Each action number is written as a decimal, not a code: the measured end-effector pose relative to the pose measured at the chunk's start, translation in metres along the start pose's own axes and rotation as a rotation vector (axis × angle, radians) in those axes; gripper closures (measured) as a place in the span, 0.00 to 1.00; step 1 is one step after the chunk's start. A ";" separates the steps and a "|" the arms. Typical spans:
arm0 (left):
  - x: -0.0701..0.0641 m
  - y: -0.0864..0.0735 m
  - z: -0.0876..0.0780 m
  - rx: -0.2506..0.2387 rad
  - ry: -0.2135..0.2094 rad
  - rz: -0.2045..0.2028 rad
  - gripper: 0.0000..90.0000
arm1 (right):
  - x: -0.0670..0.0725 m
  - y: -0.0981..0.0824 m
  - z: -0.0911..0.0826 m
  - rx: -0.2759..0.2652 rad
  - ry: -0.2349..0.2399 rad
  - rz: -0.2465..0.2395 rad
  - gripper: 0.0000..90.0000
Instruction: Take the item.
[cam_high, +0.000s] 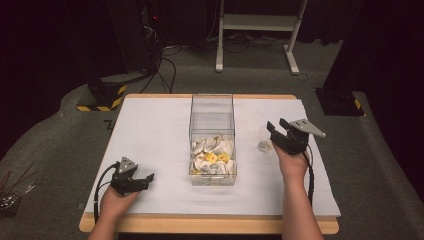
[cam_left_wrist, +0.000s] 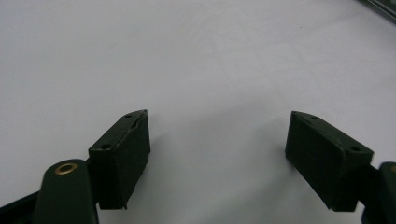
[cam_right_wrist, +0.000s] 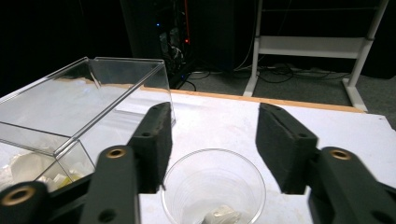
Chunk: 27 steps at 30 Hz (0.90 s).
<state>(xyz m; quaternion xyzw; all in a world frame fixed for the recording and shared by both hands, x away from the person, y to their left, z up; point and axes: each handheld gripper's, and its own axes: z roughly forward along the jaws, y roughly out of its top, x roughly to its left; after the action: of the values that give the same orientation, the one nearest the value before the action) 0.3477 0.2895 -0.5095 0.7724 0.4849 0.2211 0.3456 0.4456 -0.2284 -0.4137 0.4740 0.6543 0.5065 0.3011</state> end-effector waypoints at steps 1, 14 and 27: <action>0.000 0.000 0.000 0.000 0.000 0.000 0.25 | 0.001 0.000 0.000 0.000 -0.003 -0.003 0.46; 0.000 0.000 0.000 0.000 -0.004 -0.003 0.25 | 0.023 -0.002 -0.004 0.025 -0.046 -0.067 0.28; 0.000 0.001 0.000 0.004 -0.001 0.002 0.25 | 0.042 -0.014 -0.014 0.060 -0.058 -0.087 0.27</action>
<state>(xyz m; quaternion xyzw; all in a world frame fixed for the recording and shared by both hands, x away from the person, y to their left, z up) 0.3482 0.2895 -0.5091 0.7738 0.4843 0.2199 0.3440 0.4129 -0.1955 -0.4193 0.4686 0.6802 0.4590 0.3272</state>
